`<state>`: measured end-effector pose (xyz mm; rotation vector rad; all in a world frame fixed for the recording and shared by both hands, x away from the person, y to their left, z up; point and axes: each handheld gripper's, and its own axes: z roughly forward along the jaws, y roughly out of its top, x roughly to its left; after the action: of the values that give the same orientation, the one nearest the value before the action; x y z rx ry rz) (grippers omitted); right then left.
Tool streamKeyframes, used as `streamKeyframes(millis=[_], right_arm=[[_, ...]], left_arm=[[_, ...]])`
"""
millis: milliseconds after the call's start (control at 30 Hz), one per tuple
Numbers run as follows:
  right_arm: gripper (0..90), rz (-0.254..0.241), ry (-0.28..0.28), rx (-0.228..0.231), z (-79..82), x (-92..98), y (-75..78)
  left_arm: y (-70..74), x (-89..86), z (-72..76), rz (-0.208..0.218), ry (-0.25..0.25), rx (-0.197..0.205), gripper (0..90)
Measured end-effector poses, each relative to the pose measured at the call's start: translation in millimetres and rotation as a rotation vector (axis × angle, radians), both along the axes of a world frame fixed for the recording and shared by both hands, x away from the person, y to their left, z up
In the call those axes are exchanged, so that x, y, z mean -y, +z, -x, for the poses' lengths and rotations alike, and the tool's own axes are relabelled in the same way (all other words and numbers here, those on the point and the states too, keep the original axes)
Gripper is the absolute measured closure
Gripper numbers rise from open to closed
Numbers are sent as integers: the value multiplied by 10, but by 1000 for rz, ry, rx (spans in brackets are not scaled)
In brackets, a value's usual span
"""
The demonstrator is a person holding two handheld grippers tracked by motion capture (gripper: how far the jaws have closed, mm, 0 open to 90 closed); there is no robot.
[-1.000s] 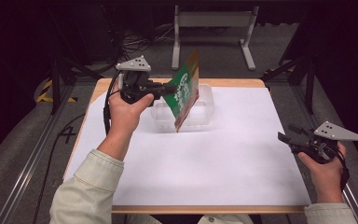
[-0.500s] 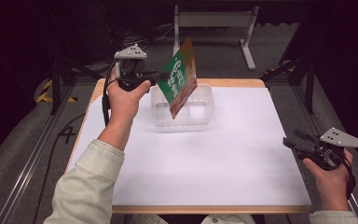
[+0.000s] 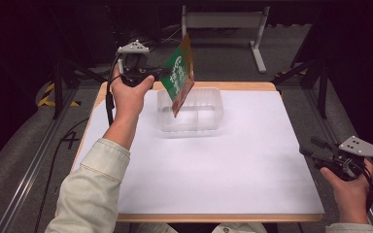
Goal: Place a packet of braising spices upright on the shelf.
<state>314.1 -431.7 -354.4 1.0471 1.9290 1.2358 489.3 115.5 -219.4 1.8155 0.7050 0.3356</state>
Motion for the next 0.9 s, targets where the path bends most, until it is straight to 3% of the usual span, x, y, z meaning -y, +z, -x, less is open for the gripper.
streamKeyframes(millis=[300, 433, 567, 900], right_arm=[[438, 3, 5, 4, -12, -12, 4], [438, 5, 11, -2, -30, -33, -2], [438, 7, 15, 0, -47, -40, -6], [438, 8, 20, -3, -52, -55, -9]], left_arm=[[-33, -62, -42, -6, 0, 7, 900], [-63, -91, -49, -41, -21, 48, 900], [-92, -146, -61, -27, -32, 58, 900], [-193, -196, -80, -30, -37, 27, 900]])
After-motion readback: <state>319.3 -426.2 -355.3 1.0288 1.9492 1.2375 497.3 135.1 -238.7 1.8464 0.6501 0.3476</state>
